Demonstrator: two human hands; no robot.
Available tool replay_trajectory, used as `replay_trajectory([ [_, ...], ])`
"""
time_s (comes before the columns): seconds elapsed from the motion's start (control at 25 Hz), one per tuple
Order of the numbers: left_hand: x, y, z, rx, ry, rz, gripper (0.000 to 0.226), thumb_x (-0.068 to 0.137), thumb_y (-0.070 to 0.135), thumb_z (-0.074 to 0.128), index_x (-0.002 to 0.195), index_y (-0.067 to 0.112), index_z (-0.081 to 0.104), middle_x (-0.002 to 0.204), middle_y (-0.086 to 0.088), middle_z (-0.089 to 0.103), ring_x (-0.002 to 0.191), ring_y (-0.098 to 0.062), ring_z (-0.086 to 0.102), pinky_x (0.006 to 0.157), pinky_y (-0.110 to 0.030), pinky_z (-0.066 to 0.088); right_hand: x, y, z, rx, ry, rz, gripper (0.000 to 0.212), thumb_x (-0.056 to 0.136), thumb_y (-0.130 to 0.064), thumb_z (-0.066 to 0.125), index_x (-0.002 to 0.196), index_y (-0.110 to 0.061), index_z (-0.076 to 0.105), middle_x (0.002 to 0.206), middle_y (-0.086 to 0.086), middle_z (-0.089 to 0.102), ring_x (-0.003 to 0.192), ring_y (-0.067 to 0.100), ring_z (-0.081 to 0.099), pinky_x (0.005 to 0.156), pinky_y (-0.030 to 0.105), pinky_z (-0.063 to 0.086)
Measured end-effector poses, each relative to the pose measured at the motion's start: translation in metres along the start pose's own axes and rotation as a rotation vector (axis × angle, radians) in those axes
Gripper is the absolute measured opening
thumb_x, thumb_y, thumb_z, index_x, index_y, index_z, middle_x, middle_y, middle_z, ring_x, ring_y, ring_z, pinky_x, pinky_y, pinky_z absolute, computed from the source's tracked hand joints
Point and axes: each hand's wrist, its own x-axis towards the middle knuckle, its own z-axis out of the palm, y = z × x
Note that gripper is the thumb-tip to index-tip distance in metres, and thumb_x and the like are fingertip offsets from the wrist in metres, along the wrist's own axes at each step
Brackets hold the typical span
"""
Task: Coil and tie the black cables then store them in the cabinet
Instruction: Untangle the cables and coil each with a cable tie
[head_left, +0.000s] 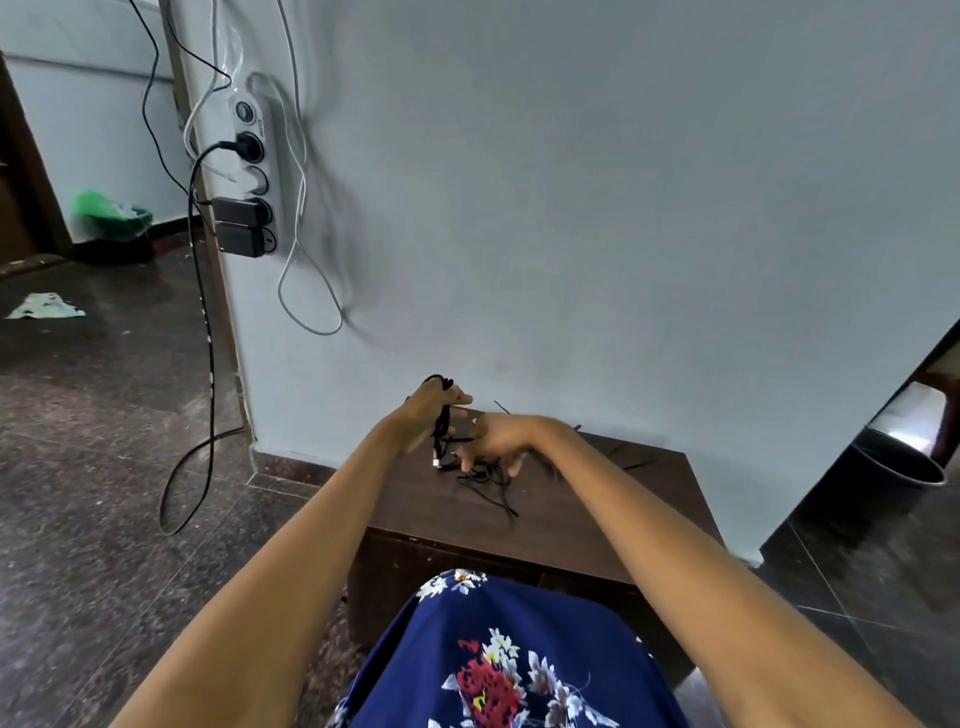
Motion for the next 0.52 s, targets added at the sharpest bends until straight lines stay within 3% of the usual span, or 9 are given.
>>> replay_trajectory([
  [0.08, 0.000, -0.005, -0.002, 0.088, 0.020, 0.036, 0.018, 0.102, 0.017, 0.034, 0.099, 0.005, 0.048, 0.120, -0.016, 0.060, 0.085, -0.019, 0.064, 0.080, -0.030, 0.049, -0.007, 0.001, -0.017, -0.032, 0.056, 0.017, 0.036, 0.093, -0.045, 0.049, 0.079, -0.016, 0.067, 0.065, 0.001, 0.044, 0.046, 0.011, 0.038, 0.039, 0.017, 0.038],
  [0.16, -0.003, -0.005, 0.000, 0.170, -0.038, 0.071, 0.022, 0.101, 0.012, 0.036, 0.101, 0.002, 0.055, 0.091, -0.011, 0.069, 0.060, -0.012, 0.065, 0.065, -0.023, 0.050, -0.014, -0.004, -0.034, -0.054, 0.046, 0.057, 0.047, 0.092, -0.057, 0.044, 0.070, -0.018, 0.060, 0.060, -0.003, 0.039, 0.045, 0.010, 0.035, 0.040, 0.017, 0.034],
  [0.28, -0.008, -0.002, 0.005, 0.244, -0.104, 0.058, 0.033, 0.102, 0.023, 0.036, 0.088, 0.007, 0.061, 0.046, 0.005, 0.052, 0.037, -0.008, 0.047, 0.051, -0.024, 0.044, -0.015, -0.009, -0.049, 0.020, 0.096, 0.053, 0.058, 0.090, -0.066, 0.036, 0.064, -0.016, 0.050, 0.056, -0.004, 0.035, 0.044, 0.010, 0.031, 0.042, 0.018, 0.033],
  [0.4, -0.012, 0.003, 0.004, 0.129, -0.241, -0.041, 0.058, 0.100, 0.050, 0.023, 0.081, 0.010, 0.062, 0.044, 0.010, 0.025, 0.036, -0.006, 0.021, 0.042, -0.020, 0.028, -0.009, -0.007, -0.048, 0.042, 0.352, 0.003, 0.063, 0.092, -0.065, 0.029, 0.070, -0.013, 0.056, 0.062, 0.000, 0.044, 0.052, 0.017, 0.039, 0.051, 0.024, 0.035],
  [0.52, -0.019, 0.006, -0.001, -0.026, -0.387, -0.046, 0.042, 0.100, 0.041, 0.034, 0.070, 0.016, 0.049, 0.044, 0.012, 0.022, 0.036, -0.005, 0.017, 0.040, -0.019, 0.026, 0.001, 0.001, -0.035, -0.145, 0.592, 0.021, 0.065, 0.097, -0.057, 0.025, 0.080, -0.006, 0.062, 0.082, 0.005, 0.065, 0.077, 0.025, 0.059, 0.068, 0.031, 0.039],
])
